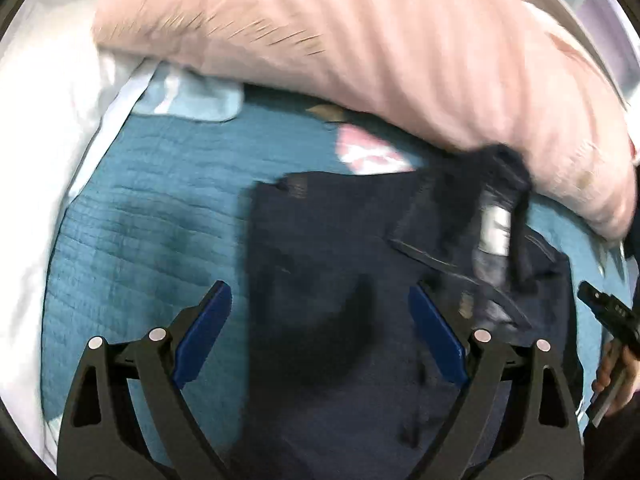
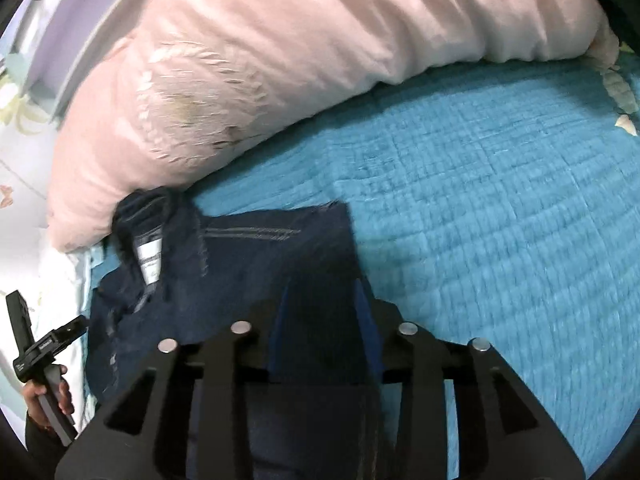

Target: Fold large clothes

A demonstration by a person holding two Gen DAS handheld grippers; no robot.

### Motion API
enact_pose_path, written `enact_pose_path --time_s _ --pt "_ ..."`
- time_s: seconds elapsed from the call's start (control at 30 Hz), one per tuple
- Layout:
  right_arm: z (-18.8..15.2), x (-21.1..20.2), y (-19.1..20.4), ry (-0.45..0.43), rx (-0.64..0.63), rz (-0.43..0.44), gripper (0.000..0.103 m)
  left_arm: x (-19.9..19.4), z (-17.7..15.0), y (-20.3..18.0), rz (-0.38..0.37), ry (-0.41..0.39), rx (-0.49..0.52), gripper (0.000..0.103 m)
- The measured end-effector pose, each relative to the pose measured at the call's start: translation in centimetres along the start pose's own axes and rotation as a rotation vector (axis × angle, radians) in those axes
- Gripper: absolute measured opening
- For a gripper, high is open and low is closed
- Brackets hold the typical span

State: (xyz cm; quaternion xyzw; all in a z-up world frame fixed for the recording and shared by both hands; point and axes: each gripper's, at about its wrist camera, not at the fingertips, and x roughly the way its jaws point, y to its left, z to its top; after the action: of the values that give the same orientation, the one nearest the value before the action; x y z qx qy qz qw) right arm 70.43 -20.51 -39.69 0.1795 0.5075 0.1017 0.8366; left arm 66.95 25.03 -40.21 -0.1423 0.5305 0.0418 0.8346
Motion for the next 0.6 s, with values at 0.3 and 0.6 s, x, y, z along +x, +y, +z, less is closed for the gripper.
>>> enact_pose_path --time_s 0.3,0.6 --pt "2.5 3.3 -0.4 0.060 0.016 0.021 0.036 4.7 1.6 2.9 -0.040 0.103 -0.033 0.090" --pt "3.1 4.0 0.6 0.049 -0.062 -0.011 0.033 6.2 3.9 2.5 -0.028 0.097 -0.006 0.090"
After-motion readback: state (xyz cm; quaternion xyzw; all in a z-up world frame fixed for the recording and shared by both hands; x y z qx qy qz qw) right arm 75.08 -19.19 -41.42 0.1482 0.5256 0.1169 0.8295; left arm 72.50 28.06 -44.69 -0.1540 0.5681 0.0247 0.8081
